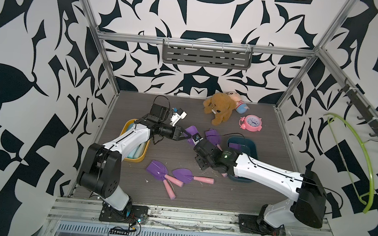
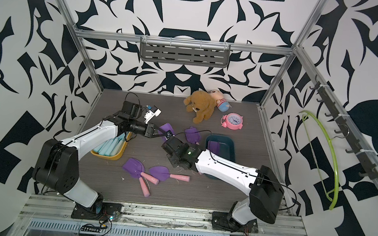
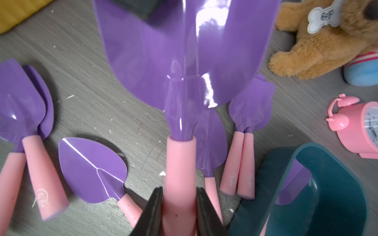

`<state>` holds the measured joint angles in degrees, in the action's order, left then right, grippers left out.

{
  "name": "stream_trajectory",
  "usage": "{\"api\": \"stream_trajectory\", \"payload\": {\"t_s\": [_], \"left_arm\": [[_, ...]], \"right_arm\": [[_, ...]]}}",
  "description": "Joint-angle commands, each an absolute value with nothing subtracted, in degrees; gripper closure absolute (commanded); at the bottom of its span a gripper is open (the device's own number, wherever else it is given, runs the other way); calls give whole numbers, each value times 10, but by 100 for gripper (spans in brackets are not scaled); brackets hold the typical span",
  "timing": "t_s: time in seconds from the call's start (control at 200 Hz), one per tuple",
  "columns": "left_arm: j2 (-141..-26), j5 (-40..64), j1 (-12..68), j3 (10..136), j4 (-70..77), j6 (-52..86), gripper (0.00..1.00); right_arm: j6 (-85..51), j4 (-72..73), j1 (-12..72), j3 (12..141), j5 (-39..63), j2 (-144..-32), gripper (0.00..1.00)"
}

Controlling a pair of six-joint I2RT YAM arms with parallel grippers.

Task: Sort the small shovels by color and place them into the storage box
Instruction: Pick up the shovel from the center of the board.

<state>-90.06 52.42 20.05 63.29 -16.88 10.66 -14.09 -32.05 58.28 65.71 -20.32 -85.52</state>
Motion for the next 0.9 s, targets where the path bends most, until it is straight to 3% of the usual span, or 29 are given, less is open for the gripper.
{"api": "stream_trajectory", "payload": {"t_s": [0.0,0.41,0.895], "left_arm": [[-886,539,201,633,-161,116,94],[-888,457,200,640,-171,193,98],[-893,459,200,642,-170,231,98]], "right_arm": [[-129,-292,587,664,-196,-809,61],[-127,-418,580,770,-227,-854,58],[-110,-419,531,819,-149,-926,58]]}}
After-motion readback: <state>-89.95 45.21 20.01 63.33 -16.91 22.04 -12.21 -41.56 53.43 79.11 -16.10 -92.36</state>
